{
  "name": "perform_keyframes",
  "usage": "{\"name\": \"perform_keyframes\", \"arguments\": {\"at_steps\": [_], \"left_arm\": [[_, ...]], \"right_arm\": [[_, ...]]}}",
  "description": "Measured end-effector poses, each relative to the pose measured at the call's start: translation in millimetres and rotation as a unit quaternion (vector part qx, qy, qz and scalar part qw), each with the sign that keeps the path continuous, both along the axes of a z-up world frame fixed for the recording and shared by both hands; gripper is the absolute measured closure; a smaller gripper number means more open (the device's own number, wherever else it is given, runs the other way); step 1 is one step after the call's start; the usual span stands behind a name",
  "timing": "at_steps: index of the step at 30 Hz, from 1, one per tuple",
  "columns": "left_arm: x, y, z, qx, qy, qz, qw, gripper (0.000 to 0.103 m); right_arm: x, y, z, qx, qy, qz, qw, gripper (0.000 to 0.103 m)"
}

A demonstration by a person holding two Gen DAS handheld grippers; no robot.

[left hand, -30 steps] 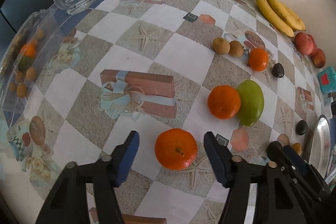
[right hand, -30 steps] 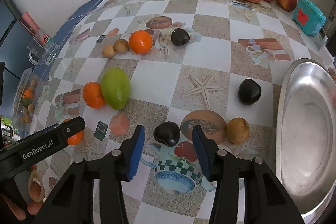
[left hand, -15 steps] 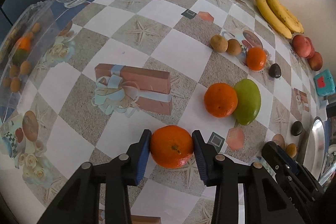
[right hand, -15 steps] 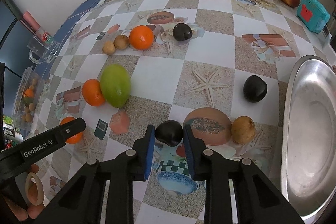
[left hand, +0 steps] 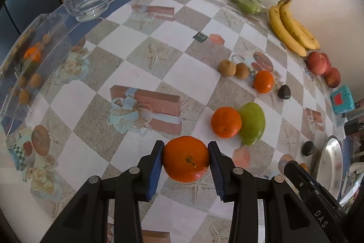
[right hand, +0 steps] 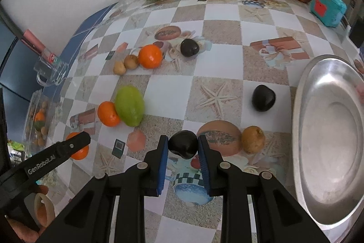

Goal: Organize fruits
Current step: 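Carry the tangerine and avocado over the steel bowl with both tools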

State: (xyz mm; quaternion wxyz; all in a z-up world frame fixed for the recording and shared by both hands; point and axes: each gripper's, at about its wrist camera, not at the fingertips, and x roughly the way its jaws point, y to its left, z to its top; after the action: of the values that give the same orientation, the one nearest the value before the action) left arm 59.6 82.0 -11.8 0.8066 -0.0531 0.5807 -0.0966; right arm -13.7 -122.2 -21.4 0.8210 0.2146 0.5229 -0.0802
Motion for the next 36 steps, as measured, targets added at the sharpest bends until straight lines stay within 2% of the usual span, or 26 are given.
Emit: {"name": "perform_keyframes", "arguments": {"at_steps": [7, 12, 16, 22, 27, 36], "left_arm": [[-1, -18, 25, -0.008, -0.017, -0.022, 0.9996, 0.061], [1, -42, 49, -0.015, -0.033, -0.045, 0.9983, 0.061], [0, -71, 61, -0.018, -0.04, -0.066, 0.9968, 0.061], [-6, -121, 69, -0.025, -0.043, -0.107, 0.993, 0.061], [-11, -153, 73, -0.028, -0.04, -0.136, 0.9895, 0.061], [-29, -210, 72, -0.015, -0.043, -0.195, 0.9798, 0.061]], "right_arm": [[-4, -9, 12, 0.004, -0.003, -0.021, 1.0, 0.076], [-11, -23, 27, 0.018, -0.033, -0.039, 0.999, 0.076], [-17, -35, 42, -0.012, -0.044, -0.057, 0.997, 0.076], [-29, -58, 54, -0.034, -0.045, -0.093, 0.994, 0.076], [-44, -87, 55, -0.019, -0.047, -0.138, 0.989, 0.076], [-82, -148, 47, -0.012, -0.033, -0.235, 0.971, 0.076]]}}
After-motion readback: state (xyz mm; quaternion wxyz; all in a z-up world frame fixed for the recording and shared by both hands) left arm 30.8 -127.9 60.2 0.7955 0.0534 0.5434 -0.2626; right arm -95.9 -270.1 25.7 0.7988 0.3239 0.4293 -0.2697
